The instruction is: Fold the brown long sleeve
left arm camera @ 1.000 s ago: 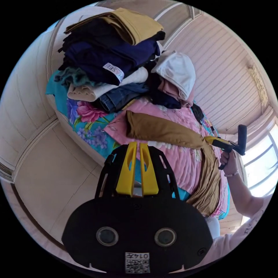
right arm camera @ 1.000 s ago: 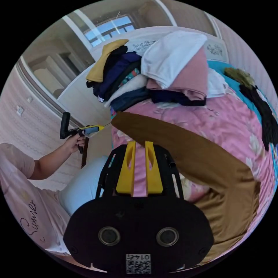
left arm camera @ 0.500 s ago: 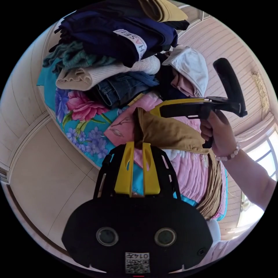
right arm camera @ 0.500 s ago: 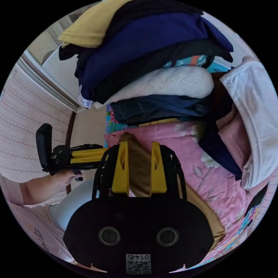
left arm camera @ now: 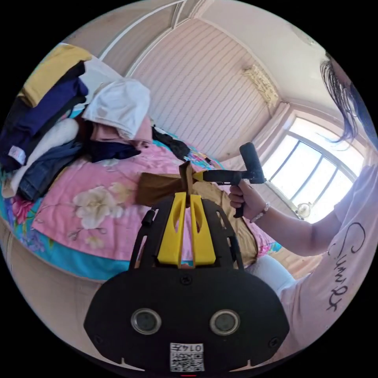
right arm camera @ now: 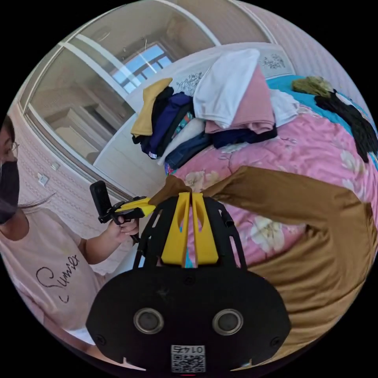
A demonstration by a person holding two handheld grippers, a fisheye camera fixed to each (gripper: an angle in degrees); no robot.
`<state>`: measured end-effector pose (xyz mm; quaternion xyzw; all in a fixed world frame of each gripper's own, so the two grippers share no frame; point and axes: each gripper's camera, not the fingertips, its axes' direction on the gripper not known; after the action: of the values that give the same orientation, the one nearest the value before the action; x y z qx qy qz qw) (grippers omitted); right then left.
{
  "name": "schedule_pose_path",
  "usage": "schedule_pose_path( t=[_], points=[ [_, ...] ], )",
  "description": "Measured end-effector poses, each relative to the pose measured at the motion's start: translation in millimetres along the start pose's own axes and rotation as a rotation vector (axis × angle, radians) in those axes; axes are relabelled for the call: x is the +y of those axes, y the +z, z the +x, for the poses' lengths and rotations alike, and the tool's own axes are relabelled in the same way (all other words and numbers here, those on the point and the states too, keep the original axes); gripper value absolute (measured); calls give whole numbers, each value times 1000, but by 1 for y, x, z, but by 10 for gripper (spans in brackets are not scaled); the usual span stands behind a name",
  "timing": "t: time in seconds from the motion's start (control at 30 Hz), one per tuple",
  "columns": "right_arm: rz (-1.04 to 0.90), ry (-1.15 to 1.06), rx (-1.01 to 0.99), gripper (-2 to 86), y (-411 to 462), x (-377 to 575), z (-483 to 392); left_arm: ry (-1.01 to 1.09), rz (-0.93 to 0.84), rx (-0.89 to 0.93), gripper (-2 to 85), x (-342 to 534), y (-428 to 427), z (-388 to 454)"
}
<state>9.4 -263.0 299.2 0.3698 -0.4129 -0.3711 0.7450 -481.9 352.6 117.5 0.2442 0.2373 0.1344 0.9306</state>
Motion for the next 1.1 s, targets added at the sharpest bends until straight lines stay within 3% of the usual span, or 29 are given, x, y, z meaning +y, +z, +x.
schedule_pose_path(
  t=[0.17,0.37,0.83,1.1],
  points=[
    [161,142,174,1,-157,111,-5,183,-142,256,-7,-1,74,97],
    [248,241,283,1,-257,203,-16,309,-247,376,-6,3,128,176],
    [515,387,309,2,-384,338,-27,616,-349,484,-4,1,207,309],
    [428,660,245,1,-380,408,33,640,-646,525,15,38,304,333]
  ],
)
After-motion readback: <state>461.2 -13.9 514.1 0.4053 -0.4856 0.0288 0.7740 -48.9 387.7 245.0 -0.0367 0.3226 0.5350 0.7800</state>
